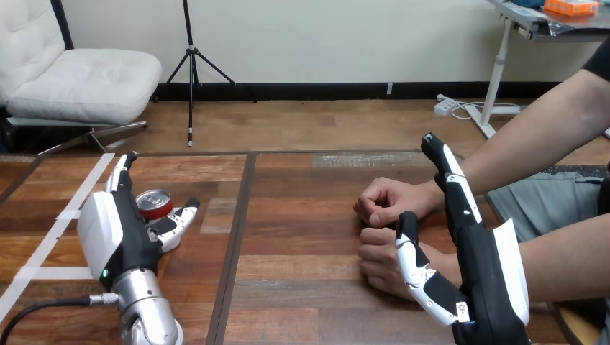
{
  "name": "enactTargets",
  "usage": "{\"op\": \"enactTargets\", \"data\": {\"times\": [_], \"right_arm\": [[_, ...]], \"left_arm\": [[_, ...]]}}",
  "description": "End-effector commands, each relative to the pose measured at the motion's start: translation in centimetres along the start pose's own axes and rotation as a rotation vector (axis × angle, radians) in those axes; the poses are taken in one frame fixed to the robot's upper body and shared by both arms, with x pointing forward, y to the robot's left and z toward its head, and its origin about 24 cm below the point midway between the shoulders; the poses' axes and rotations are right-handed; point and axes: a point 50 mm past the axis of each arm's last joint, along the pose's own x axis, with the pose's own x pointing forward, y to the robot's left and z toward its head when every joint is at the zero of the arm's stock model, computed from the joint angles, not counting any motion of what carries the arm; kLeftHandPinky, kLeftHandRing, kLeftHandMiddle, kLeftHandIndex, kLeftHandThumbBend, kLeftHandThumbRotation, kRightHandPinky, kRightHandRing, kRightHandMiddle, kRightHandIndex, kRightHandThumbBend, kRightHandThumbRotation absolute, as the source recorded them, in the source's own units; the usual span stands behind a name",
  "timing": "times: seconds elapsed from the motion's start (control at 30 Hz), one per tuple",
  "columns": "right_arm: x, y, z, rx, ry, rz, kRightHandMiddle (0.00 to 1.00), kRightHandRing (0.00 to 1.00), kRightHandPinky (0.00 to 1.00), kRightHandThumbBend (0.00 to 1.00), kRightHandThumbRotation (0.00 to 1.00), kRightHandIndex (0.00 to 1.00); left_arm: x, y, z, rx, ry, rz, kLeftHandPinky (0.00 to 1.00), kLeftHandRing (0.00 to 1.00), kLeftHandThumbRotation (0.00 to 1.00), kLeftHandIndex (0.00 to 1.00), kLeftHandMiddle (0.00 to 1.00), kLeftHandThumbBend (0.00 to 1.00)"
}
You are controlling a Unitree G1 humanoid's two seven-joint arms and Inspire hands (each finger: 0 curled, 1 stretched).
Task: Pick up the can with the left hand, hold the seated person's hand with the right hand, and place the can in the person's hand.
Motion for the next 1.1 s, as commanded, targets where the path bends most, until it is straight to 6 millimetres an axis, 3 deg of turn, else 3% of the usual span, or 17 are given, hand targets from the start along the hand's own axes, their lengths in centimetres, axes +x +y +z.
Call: {"op": "enactTargets", "data": {"times": [0.0, 1.07], "right_arm": [[1.1, -0.4, 1.0, 0.005, -0.065, -0.030, 0.95, 0.98, 1.00, 0.00, 0.00, 0.95], [1.0, -0.5, 0.9, 0.002, -0.063, -0.021, 0.95, 0.98, 1.00, 0.00, 0.00, 0.94]], "left_arm": [[2.3, 0.5, 2.2, 0.026, -0.087, 0.043, 0.71, 0.83, 0.09, 0.88, 0.88, 0.72], [3.8, 0.8, 1.9, 0.116, -0.074, 0.046, 0.72, 0.83, 0.22, 0.89, 0.89, 0.71]]}}
